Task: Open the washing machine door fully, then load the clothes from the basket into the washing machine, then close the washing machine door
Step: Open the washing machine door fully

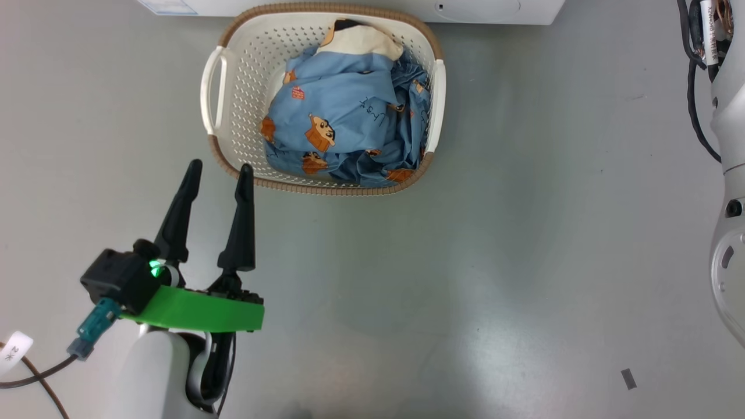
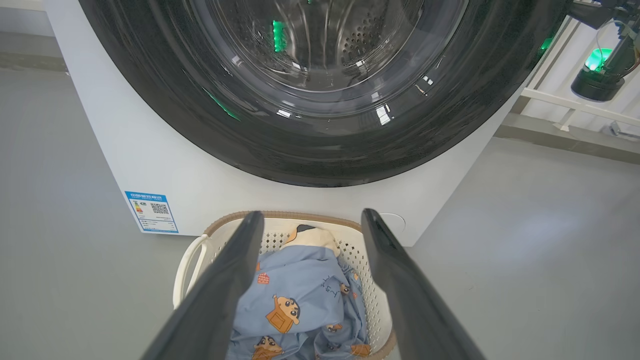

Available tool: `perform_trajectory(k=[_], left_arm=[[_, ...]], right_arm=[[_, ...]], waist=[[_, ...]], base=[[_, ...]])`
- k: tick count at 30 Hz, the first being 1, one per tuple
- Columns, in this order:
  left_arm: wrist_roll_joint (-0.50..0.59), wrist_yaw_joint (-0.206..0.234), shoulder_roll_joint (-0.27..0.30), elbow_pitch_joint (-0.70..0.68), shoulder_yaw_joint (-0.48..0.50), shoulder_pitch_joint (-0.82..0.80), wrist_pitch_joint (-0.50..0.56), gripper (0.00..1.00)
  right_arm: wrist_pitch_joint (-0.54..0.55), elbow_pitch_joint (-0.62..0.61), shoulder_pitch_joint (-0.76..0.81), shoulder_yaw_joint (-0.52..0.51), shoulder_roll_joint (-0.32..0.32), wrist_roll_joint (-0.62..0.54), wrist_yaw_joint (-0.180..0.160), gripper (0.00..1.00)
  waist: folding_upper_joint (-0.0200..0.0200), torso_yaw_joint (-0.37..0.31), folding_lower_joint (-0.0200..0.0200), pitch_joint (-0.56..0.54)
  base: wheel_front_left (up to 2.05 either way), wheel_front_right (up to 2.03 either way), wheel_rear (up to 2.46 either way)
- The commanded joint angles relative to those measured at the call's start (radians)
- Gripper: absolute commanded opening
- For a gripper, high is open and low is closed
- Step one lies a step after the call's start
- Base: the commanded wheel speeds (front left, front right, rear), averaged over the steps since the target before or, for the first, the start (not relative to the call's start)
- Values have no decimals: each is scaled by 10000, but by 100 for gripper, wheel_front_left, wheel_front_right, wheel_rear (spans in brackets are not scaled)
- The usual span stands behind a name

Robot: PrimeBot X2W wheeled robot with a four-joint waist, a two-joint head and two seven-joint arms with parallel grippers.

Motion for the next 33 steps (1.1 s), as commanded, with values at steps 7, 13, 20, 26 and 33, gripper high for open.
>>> perform_trajectory(k=[7, 13, 20, 26, 33], left_arm=[[-13, 29, 208, -327, 353, -191, -80, 100], [-46, 57, 208, -456, 381, -179, -80, 100], [25, 65, 208, -565, 391, -177, -80, 100], [71, 85, 208, -708, 424, -128, -80, 100], [200, 91, 208, -831, 425, -47, -80, 100]], right_arm=[[991, -418, 47, 157, 513, 88, -11, 0], [1790, -1062, 474, 269, 494, 245, -11, 0], [2838, -1845, 1005, 228, 509, 643, -11, 0], [3582, -2229, 1398, 159, 532, 915, -11, 0], [4889, -2375, 1898, 66, 589, 1337, -11, 0]], waist=[[-1, -26, 0, -5], [-1, -79, 0, -77], [-1, -151, 0, -197], [-1, -184, 0, -333], [-1, -234, 0, -592]], base=[[0, 0, 0], [0, 0, 0], [0, 0, 0], [0, 0, 0], [0, 0, 0]])
